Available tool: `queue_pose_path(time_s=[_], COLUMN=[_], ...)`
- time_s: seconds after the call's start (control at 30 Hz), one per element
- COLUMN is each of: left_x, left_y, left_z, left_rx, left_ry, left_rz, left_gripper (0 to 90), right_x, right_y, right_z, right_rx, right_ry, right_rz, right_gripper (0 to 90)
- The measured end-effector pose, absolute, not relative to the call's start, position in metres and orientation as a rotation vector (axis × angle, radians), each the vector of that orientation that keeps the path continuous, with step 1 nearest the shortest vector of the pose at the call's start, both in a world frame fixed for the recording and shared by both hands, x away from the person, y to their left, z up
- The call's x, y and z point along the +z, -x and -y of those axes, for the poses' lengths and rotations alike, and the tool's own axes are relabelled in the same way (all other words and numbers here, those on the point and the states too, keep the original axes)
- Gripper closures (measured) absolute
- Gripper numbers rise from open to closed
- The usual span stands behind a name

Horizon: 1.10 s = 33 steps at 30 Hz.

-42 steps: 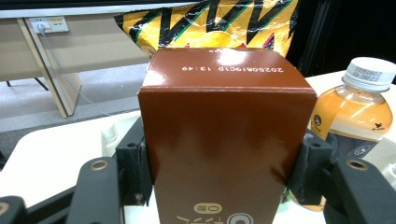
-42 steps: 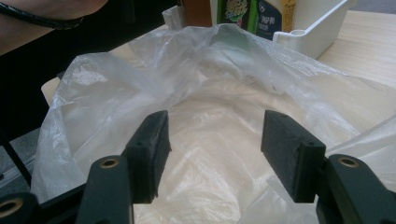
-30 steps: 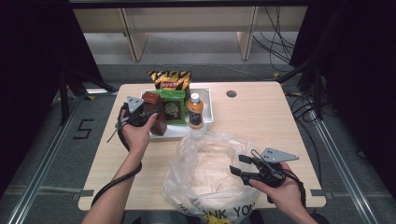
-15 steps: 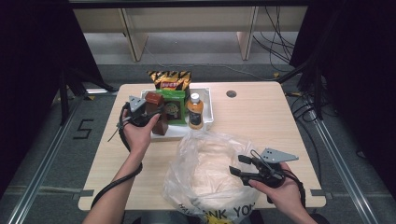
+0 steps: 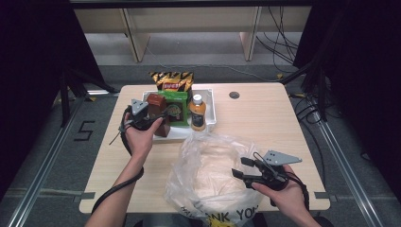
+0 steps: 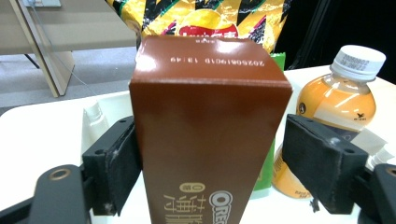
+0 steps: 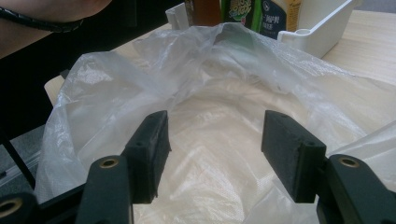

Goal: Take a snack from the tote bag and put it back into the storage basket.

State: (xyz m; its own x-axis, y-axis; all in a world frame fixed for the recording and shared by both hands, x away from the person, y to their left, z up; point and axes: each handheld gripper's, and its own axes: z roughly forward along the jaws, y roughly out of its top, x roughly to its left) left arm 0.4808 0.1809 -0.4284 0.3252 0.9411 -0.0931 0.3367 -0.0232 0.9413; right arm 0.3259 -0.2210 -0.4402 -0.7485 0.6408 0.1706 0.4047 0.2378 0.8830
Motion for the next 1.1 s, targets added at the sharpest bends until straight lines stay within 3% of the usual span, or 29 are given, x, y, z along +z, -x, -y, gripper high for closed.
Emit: queue_pose_path(time_s=[0.33,0.57,1.1], left_x=[-0.431,-0.43,-0.425], left_y=[-0.48,-0.479,-0.476], left_z=[-0.181,-0.179,-0.174], left_rx=[0.74,0.775,0.803], left_ry=[-1.588,-1.57,-1.555], left_rz=[-1.21,-1.222,-1.305], left_gripper=[21.9,34.3,36.6], right_x=[-0.441,-0.44,-0.441], right_y=[-0.326,-0.326,-0.326], right_z=[0.218,0.221,0.219], right_rx=[1.523,1.512,1.529], right_ry=[-1.006,-0.987,-1.002], right_rz=[-2.285,-2.292,-2.29], right_gripper=[42.0,41.8,41.6])
